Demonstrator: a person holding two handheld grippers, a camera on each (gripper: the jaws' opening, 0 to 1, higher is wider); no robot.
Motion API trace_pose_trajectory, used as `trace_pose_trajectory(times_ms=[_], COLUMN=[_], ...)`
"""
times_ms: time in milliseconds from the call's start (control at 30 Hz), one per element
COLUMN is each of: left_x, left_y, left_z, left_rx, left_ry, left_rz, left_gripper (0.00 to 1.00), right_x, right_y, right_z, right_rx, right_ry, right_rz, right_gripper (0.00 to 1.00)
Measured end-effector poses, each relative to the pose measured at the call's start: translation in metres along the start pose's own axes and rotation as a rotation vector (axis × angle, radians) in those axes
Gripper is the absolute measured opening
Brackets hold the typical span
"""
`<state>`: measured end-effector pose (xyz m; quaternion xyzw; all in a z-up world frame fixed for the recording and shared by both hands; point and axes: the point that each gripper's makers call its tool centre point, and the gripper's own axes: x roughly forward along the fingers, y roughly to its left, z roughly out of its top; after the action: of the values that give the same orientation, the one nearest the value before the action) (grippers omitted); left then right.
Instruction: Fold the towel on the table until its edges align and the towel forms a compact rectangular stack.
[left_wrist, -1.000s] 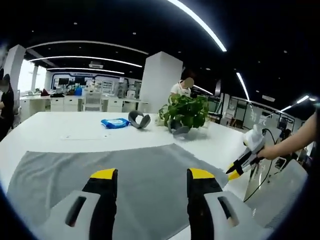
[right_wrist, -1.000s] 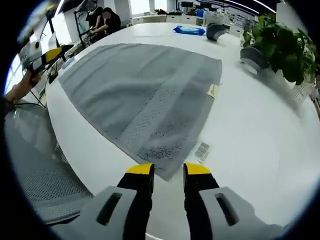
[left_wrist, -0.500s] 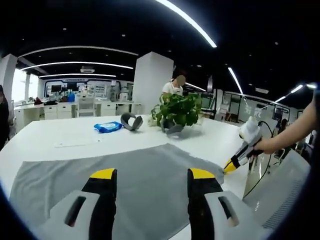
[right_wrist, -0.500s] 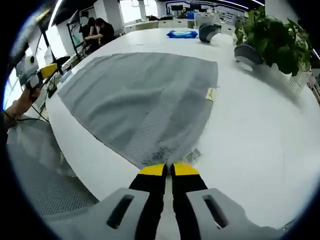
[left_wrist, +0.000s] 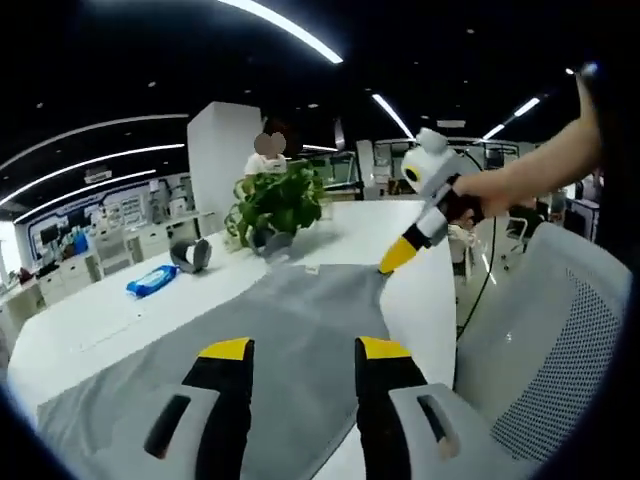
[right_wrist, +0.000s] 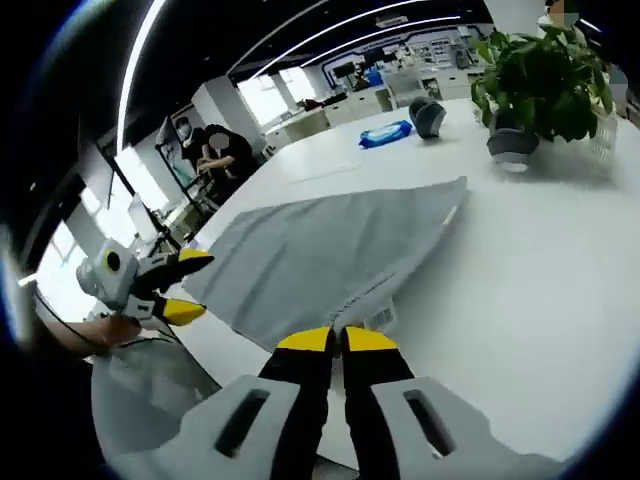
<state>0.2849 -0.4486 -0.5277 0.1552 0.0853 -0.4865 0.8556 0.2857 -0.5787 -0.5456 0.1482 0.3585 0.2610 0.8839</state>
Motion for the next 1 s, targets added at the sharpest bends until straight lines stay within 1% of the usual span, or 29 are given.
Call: trace_pose_trajectory(times_ms=[33, 100, 167, 200, 267, 333, 433, 467, 533, 600, 633, 700, 733, 767, 800, 833, 900, 1000], left_x=[0.002, 0.004, 0.005, 0.005, 0.005, 0.005, 0.006, 0.006, 0.004, 0.001, 0.001, 0.002, 0.002, 0.002, 0.003, 0.003, 0.003, 0.003], left_y=[-0.006, -0.013, -0.021, -0.023, -0.026, -0.027, -0.027, -0.027, -0.024, -0.025, -0.024, -0.022, -0.021, -0.02, -0.019, -0.018, -0.017, -0.018], left_z=[0.001, 0.006, 0.007, 0.007, 0.006, 0.006, 0.009, 0.01, 0.016, 0.022, 0.022, 0.021, 0.019, 0.016, 0.014, 0.011, 0.011, 0.013], left_rx=[0.05, 0.177, 0.245, 0.259, 0.272, 0.257, 0.255, 0.26, 0.285, 0.263, 0.261, 0.285, 0.295, 0.306, 0.307, 0.312, 0.318, 0.349], left_ry=[-0.003, -0.028, -0.025, -0.025, -0.023, -0.022, -0.028, -0.033, -0.057, -0.097, -0.098, -0.084, -0.073, -0.057, -0.048, -0.036, -0.035, -0.031], left_rz=[-0.013, -0.024, -0.052, -0.055, -0.062, -0.069, -0.067, -0.063, -0.042, -0.056, -0.057, -0.04, -0.036, -0.033, -0.031, -0.028, -0.026, -0.019], left_gripper=[0.38, 0.34, 0.3, 0.28, 0.25, 0.25, 0.24, 0.24, 0.21, 0.16, 0.16, 0.14, 0.13, 0.13, 0.13, 0.13, 0.13, 0.13], right_x=[0.002, 0.007, 0.013, 0.015, 0.019, 0.021, 0.028, 0.03, 0.035, 0.039, 0.041, 0.045, 0.047, 0.048, 0.048, 0.048, 0.049, 0.049], right_y=[0.007, 0.02, 0.031, 0.034, 0.044, 0.053, 0.073, 0.075, 0.086, 0.09, 0.093, 0.098, 0.101, 0.101, 0.103, 0.104, 0.105, 0.109], right_z=[0.002, 0.003, 0.001, 0.0, -0.001, -0.001, 0.0, 0.0, -0.001, 0.0, 0.0, 0.001, 0.001, 0.005, 0.002, 0.002, 0.001, 0.003], right_rx=[0.004, 0.033, 0.051, 0.057, 0.059, 0.065, 0.103, 0.107, 0.129, 0.163, 0.189, 0.249, 0.297, 0.297, 0.315, 0.319, 0.33, 0.385], right_ry=[-0.004, 0.003, 0.017, 0.025, 0.032, 0.033, 0.021, 0.02, 0.021, 0.012, 0.006, -0.006, -0.008, -0.035, -0.019, -0.02, -0.018, -0.03], right_rz=[0.014, 0.045, 0.07, 0.077, 0.094, 0.117, 0.176, 0.18, 0.209, 0.226, 0.24, 0.273, 0.297, 0.313, 0.319, 0.322, 0.334, 0.355], right_gripper=[0.01, 0.01, 0.01, 0.01, 0.01, 0.01, 0.01, 0.01, 0.01, 0.01, 0.01, 0.01, 0.01, 0.01, 0.01, 0.01, 0.01, 0.01])
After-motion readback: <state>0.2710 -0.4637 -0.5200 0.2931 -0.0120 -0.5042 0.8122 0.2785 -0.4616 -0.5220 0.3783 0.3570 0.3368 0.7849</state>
